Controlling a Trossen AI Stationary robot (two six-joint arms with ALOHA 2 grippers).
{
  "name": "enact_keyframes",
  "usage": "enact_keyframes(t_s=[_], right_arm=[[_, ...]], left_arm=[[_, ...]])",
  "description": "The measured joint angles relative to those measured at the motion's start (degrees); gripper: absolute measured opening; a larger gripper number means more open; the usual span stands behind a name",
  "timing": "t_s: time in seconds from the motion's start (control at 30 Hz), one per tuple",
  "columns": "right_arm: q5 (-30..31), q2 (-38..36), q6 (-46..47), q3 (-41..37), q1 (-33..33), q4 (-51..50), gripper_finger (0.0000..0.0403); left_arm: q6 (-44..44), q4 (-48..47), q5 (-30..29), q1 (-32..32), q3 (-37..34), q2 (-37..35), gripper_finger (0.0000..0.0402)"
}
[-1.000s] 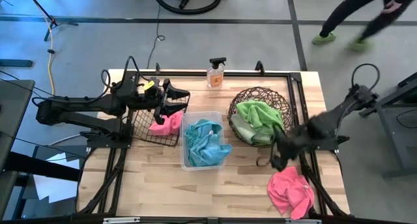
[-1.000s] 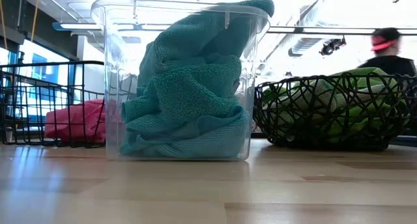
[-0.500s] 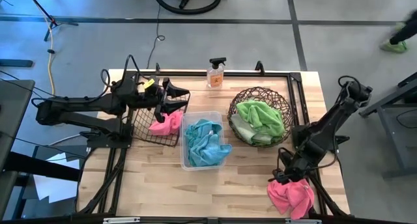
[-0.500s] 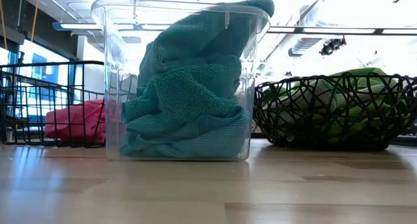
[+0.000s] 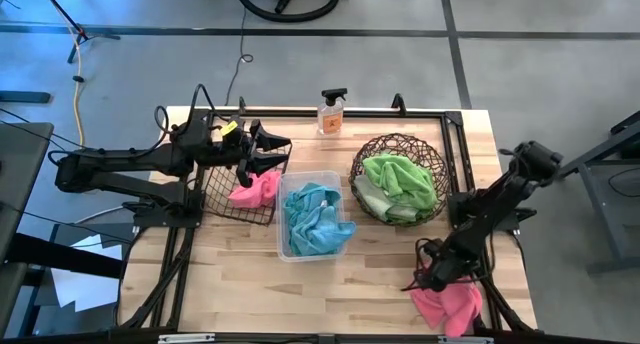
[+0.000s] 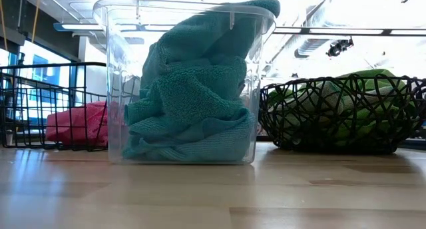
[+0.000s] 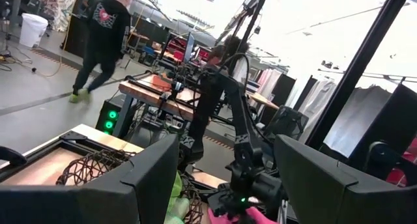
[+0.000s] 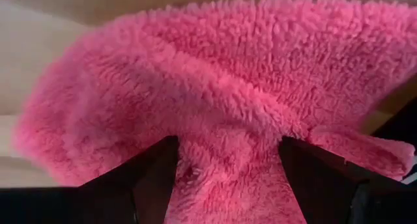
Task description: Sort microfiber towel by color & place in baskets
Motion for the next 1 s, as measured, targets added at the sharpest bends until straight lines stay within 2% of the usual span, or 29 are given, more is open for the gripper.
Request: enact_keyframes(t_s=[0.13, 0.37, 0.43, 0.5, 0.63, 0.67, 0.83, 1.0], right_arm=[[-0.35, 2.78, -2.30, 0.22, -0.68, -0.79, 0.0268], [0.00, 3.23, -6.29, 0.20, -0.80, -0.86, 0.0261], [-0.41, 3.27, -8.09, 0.16, -0.80, -1.14, 0.0236], [-0.92, 3.33, -9.68, 0.12, -0.79, -1.26, 0.0191], [-1.21, 3.36, -12.13, 0.07, -0.76, -1.22, 0.0046], [-1.18, 3.36, -13.25, 0.04, -0.74, -0.93, 0.0024], [-2.14, 3.06, -21.67, 1.24, -0.78, -0.33, 0.0007], [2.84, -1.12, -33.29, 5.27, -1.00, 2.25, 0.0003]], left_arm=[[-0.12, 0.02, -0.02, 0.00, 0.00, 0.00, 0.0241], [-1.57, 0.03, -0.02, 0.00, 0.00, 0.00, 0.0241], [-1.60, 0.02, -0.03, 0.00, 0.00, 0.00, 0.0241], [-1.57, 0.03, -0.04, 0.00, 0.00, 0.00, 0.0241], [-1.60, 0.04, -0.04, 0.00, 0.00, 0.00, 0.0241], [-1.57, 0.04, -0.04, 0.00, 0.00, 0.00, 0.0241], [-1.57, 0.04, -0.07, 0.00, 0.00, 0.00, 0.0241], [-1.57, 1.39, -0.09, 0.00, 0.00, -0.01, 0.0241]])
